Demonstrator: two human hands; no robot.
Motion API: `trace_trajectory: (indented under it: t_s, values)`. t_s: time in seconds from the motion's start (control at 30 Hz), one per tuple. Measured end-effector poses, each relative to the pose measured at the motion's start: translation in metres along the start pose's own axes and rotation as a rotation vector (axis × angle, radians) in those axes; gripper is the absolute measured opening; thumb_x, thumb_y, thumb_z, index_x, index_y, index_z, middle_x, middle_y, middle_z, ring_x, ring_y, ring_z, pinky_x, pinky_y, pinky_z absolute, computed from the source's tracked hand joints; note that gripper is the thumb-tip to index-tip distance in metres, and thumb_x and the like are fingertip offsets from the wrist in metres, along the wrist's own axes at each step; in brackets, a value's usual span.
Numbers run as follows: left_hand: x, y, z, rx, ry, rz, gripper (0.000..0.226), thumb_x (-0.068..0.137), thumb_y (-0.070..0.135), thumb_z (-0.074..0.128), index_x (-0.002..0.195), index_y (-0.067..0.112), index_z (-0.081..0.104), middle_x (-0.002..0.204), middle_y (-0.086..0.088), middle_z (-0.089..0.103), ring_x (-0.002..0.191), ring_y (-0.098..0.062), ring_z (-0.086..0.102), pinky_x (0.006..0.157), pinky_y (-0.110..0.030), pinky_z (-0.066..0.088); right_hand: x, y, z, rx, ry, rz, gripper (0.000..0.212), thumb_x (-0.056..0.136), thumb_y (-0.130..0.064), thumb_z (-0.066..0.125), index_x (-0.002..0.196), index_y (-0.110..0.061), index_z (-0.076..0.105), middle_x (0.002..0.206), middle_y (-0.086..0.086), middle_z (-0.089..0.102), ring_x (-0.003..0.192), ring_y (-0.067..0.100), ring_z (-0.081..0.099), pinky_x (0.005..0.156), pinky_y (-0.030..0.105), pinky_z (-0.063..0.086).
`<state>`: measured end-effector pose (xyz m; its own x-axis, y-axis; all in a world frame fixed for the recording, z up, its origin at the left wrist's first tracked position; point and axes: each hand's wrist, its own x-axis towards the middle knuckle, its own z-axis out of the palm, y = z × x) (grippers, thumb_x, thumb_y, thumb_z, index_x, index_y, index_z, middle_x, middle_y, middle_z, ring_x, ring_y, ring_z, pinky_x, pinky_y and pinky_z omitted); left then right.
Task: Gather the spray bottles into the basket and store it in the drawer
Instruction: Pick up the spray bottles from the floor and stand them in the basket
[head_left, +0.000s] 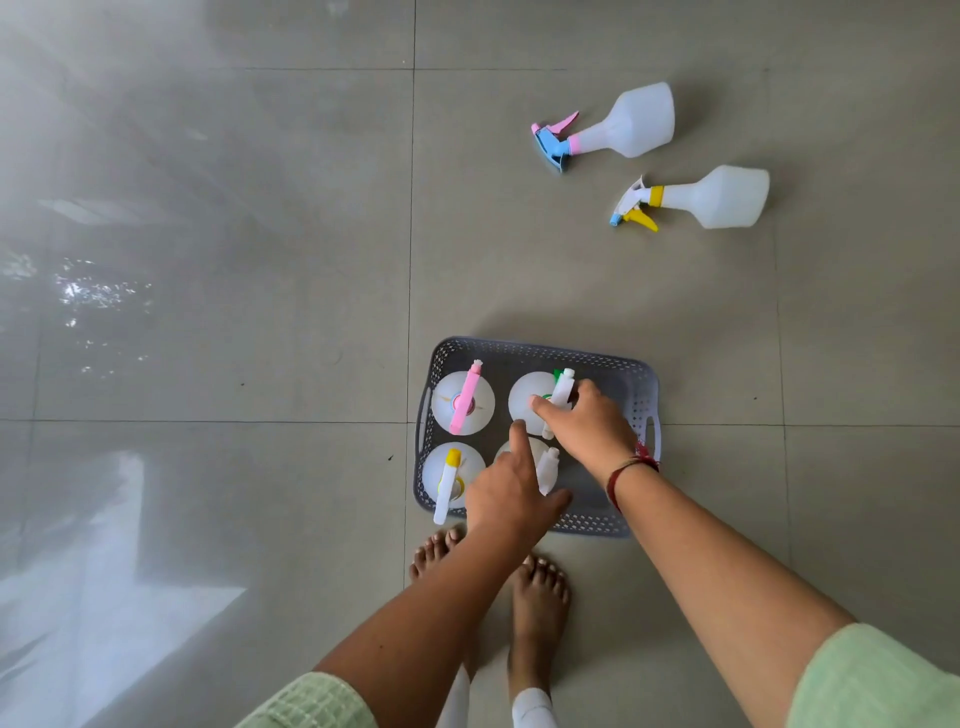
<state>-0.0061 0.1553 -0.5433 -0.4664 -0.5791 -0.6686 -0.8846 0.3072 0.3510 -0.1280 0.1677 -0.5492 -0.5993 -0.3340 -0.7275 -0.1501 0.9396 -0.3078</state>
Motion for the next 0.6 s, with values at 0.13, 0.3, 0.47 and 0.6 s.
trace_trajectory:
  t_s: [0.13,0.3,0.47,0.6]
  values:
    - [-0.007,0.01,-0.019,-0.077,0.026,0.042,0.088,0.074,0.054,0.066,0.141,0.021,0.019,0.11,-0.005,0.065,0.095,-0.029,0.067,0.065,-0.035,0.049,-0.023,-0.009,-0.021,-0.168,0.083,0.027,0.072,0.072,-0.079,0.041,0.11,-0.019,0.051,0.113,0.007,0.067,0.11,0.033,0.06,0.1,0.051,0.033]
    - [-0.015,0.032,-0.058,-0.162,0.11,0.165,0.06,0.087,0.043,0.057,0.137,0.023,0.029,0.116,-0.005,0.06,0.096,-0.024,0.067,0.071,-0.041,0.056,-0.047,-0.027,-0.053,-0.222,0.132,-0.028,0.072,0.078,-0.077,0.036,0.121,-0.021,0.048,0.122,0.004,0.065,0.121,0.032,0.052,0.103,0.054,0.024]
    - [-0.01,0.056,-0.113,-0.22,0.191,0.258,0.051,0.087,0.03,0.058,0.134,0.017,0.042,0.122,-0.006,0.053,0.11,-0.025,0.057,0.096,-0.04,0.043,-0.059,-0.05,-0.102,-0.223,0.219,-0.047,0.073,0.081,-0.07,0.044,0.137,-0.023,0.035,0.139,0.007,0.046,0.128,0.034,0.044,0.11,0.061,0.018]
    - [-0.013,0.086,-0.175,-0.3,0.215,0.224,0.053,0.085,0.025,0.064,0.134,0.016,0.045,0.13,-0.009,0.048,0.12,-0.03,0.052,0.095,-0.036,0.044,-0.081,-0.071,-0.15,-0.442,0.3,-0.159,0.076,0.082,-0.058,0.051,0.146,-0.025,0.023,0.141,0.007,0.037,0.127,0.031,0.042,0.109,0.063,0.016]
